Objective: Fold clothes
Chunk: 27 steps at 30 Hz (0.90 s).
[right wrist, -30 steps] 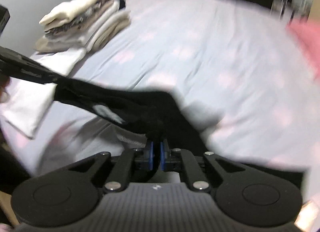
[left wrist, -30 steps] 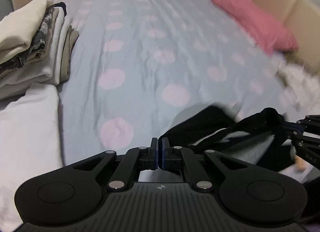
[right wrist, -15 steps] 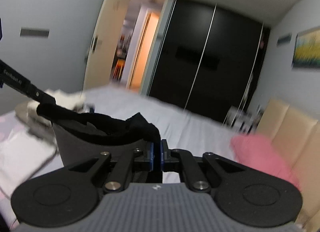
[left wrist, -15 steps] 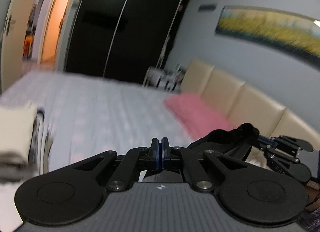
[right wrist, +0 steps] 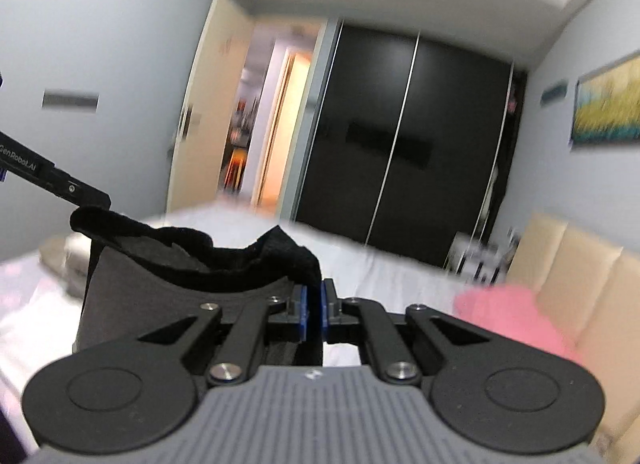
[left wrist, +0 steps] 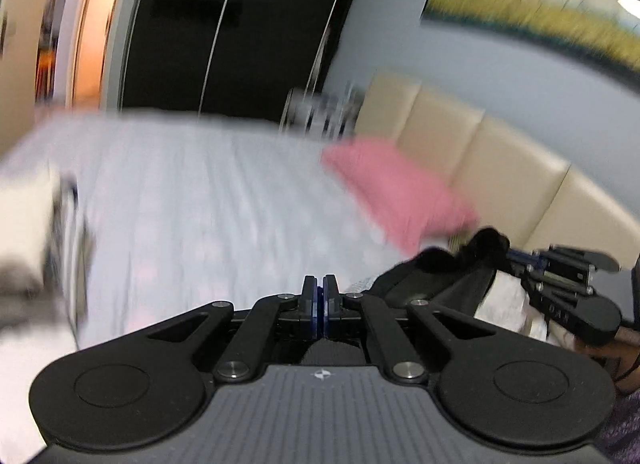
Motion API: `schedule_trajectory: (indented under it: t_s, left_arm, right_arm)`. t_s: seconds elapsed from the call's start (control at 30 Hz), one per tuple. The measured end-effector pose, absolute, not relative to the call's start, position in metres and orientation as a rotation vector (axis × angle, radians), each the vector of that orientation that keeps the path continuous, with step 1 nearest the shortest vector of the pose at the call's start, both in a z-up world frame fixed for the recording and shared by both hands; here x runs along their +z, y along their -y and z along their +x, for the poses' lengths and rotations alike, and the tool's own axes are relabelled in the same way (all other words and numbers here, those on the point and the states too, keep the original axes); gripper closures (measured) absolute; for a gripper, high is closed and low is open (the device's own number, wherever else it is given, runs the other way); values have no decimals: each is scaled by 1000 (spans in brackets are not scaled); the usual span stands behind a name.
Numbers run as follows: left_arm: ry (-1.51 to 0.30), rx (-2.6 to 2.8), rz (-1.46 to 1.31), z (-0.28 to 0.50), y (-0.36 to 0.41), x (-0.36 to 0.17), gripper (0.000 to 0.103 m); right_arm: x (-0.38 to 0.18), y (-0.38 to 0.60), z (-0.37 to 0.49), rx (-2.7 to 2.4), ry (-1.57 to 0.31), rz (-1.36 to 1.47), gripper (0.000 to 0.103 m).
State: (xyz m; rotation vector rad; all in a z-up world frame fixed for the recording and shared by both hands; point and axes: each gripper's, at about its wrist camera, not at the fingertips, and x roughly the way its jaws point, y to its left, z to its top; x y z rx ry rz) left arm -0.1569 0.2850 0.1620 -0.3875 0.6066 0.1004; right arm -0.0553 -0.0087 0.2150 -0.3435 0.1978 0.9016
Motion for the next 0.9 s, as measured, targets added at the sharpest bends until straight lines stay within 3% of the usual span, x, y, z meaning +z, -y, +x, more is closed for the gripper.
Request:
schedule_trajectory:
  t_s: [0.23,0.4,0.6,0.77,0.9]
  left_arm:
    - [-968,25,-582,-111,-279,-12,102]
    - [-1102,5,-588,-90,-271,-77,101]
    - [-1151,-34,-510,-88,-271,-94,94]
    - [-1125,-54,-271,-89,-266,-68,84]
    - [-1111,-122,-24,-74,-252,-67,83]
  right_arm:
    - [74,-13,-6,848,-546,-398,95]
    - [-2,-12,17,801,-727,-439,95]
    - [-30,-9,21,807,-815,-494,95]
    - [-45,-4,30,799,-873,-503,95]
    - [-49,1,34,802,-900,-488,95]
